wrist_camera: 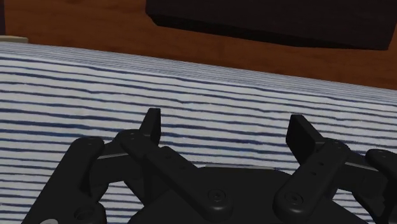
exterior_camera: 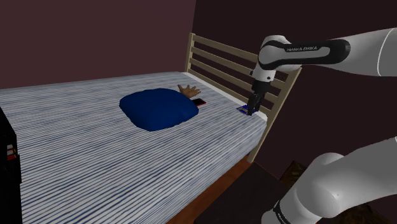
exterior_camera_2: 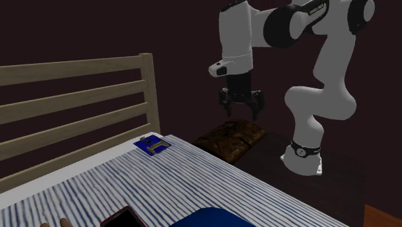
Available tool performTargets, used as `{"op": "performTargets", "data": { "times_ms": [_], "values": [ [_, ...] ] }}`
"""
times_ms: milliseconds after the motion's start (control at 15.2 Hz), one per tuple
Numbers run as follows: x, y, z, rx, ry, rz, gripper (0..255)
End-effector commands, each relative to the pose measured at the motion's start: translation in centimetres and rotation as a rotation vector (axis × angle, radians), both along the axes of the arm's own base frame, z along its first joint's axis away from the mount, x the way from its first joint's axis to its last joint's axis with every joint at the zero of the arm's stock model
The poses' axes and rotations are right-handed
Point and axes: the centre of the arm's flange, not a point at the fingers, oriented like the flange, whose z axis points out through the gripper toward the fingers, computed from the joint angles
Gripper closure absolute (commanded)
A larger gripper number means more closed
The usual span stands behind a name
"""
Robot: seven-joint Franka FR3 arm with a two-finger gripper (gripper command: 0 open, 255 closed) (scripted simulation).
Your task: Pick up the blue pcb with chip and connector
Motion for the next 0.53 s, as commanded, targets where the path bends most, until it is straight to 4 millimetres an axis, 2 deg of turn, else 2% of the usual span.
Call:
{"op": "performTargets", "data": {
  "times_ms": [0, 462],
  "values": [
    [1.0, -2.4, -0.8, -0.002, -0.006, -0.007, 0],
    [4.5, -10.4, -3.3, -0.006, -0.027, -0.032, 0]
  ]
}}
